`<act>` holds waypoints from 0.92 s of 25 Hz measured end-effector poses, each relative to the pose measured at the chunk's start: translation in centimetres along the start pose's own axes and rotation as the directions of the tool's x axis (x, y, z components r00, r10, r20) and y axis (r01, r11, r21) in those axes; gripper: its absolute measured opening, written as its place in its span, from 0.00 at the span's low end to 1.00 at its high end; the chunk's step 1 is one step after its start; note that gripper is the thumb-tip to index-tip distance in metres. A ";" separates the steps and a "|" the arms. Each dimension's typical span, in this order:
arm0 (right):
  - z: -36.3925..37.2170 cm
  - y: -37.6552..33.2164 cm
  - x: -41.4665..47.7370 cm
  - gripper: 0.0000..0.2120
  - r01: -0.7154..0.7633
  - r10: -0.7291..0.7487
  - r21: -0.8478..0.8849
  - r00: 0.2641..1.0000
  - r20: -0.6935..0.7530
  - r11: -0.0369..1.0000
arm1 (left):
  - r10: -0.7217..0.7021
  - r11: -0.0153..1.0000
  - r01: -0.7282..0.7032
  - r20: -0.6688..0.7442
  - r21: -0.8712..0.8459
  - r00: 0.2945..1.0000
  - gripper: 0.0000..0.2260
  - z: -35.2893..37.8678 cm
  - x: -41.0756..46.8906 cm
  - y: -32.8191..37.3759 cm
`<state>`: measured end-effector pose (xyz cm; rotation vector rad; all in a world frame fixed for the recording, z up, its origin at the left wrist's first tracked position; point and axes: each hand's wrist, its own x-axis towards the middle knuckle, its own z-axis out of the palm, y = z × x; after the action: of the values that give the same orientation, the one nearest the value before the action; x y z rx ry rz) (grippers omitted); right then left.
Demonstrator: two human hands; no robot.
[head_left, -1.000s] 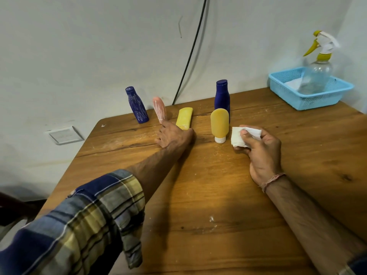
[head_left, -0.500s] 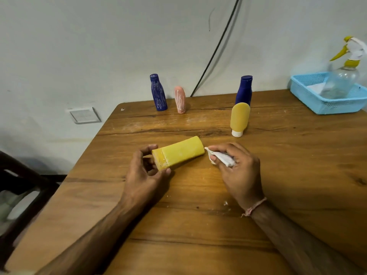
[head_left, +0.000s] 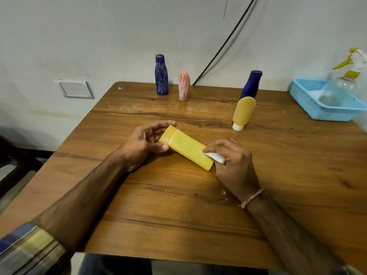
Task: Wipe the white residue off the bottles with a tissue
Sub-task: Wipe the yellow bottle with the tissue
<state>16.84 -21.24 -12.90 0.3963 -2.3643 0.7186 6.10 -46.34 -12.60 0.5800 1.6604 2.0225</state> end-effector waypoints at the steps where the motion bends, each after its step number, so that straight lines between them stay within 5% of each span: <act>1: -0.1 -0.1 -0.6 0.18 0.093 -0.092 -0.010 0.993 0.070 0.996 | 0.009 1.000 -0.009 0.010 0.014 1.000 0.30 0.2 0.4 -0.1; 3: -0.7 0.7 -0.9 0.17 0.183 -0.179 -0.024 0.977 0.115 0.983 | 0.015 0.999 -0.017 0.027 0.045 1.000 0.30 0.5 0.8 -0.4; 6: -1.4 1.3 -0.7 0.16 0.064 -0.064 -0.046 0.998 0.004 0.997 | 0.029 0.997 -0.032 0.039 0.065 0.999 0.30 0.3 0.9 -1.0; 10: -0.9 -0.4 -1.3 0.13 0.257 -0.249 -0.029 0.954 0.168 0.966 | 0.026 0.998 -0.029 0.049 0.060 0.998 0.30 0.1 0.8 -1.0; 13: -1.3 1.1 -0.1 0.16 0.036 -0.036 -0.058 0.999 0.013 0.998 | 0.029 0.995 -0.036 0.071 0.097 0.997 0.30 0.3 0.6 -1.0; 17: -0.8 -0.6 -1.1 0.13 0.266 -0.259 -0.007 0.947 0.189 0.964 | 0.033 0.989 -0.043 0.078 0.141 0.996 0.28 0.3 0.6 -0.8; 21: -1.1 0.0 0.1 0.17 0.025 -0.021 -0.068 0.998 0.065 0.997 | 0.024 0.993 -0.032 0.070 0.112 0.997 0.29 0.4 0.5 -0.6; 23: -1.0 -0.8 -0.5 0.14 0.106 -0.097 -0.075 0.989 0.112 0.992 | 0.018 0.993 -0.025 0.062 0.118 0.998 0.29 0.5 0.5 -0.6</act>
<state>18.09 -21.28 -12.27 0.5283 -2.4453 0.5650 6.03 -45.59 -13.08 0.6966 1.7539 1.9111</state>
